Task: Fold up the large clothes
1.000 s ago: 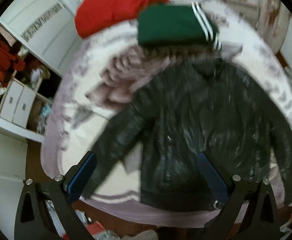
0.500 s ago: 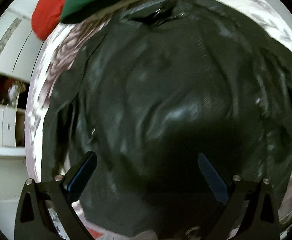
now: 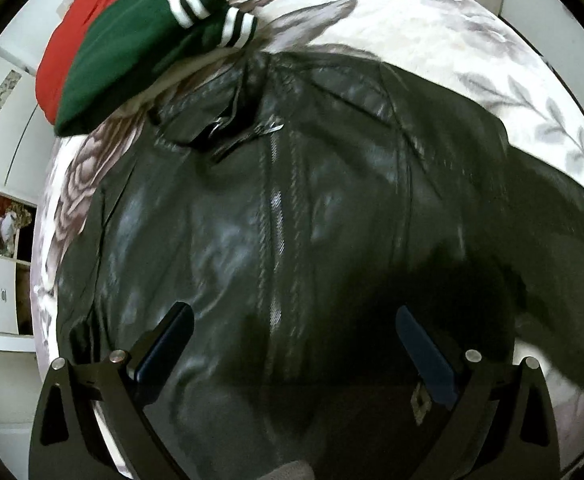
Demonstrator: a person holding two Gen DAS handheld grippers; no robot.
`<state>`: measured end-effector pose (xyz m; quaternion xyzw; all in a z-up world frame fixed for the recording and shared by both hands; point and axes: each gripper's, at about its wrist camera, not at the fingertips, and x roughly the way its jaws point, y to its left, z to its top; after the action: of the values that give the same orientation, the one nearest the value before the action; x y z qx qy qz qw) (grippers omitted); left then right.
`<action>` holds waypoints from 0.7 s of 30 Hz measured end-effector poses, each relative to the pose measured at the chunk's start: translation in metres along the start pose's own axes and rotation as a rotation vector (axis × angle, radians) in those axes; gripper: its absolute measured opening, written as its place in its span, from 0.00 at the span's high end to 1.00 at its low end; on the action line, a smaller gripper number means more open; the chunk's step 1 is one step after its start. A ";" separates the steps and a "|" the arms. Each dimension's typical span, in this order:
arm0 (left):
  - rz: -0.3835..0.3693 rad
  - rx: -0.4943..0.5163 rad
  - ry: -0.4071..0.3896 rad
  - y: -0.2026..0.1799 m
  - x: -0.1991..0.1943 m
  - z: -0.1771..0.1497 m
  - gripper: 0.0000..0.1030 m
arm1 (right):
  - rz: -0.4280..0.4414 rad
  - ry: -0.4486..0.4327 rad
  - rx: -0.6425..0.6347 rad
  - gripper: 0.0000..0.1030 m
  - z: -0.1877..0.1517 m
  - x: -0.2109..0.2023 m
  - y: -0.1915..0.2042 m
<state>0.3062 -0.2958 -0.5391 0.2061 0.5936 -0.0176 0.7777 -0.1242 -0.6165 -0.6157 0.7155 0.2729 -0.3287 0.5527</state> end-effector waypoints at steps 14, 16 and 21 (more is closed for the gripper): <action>-0.094 -0.046 0.052 -0.005 0.053 0.005 0.00 | 0.142 -0.129 0.146 0.34 0.008 0.018 0.008; -0.109 -0.057 0.049 -0.004 0.053 0.009 0.00 | 0.187 -0.116 0.125 0.50 0.013 0.021 0.022; -0.122 -0.046 0.009 -0.004 0.052 0.001 0.00 | 0.139 -0.144 0.032 0.93 0.021 0.036 0.054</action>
<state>0.3216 -0.2890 -0.5889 0.1518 0.6088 -0.0501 0.7771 -0.0640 -0.6490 -0.6145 0.7159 0.1768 -0.3444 0.5810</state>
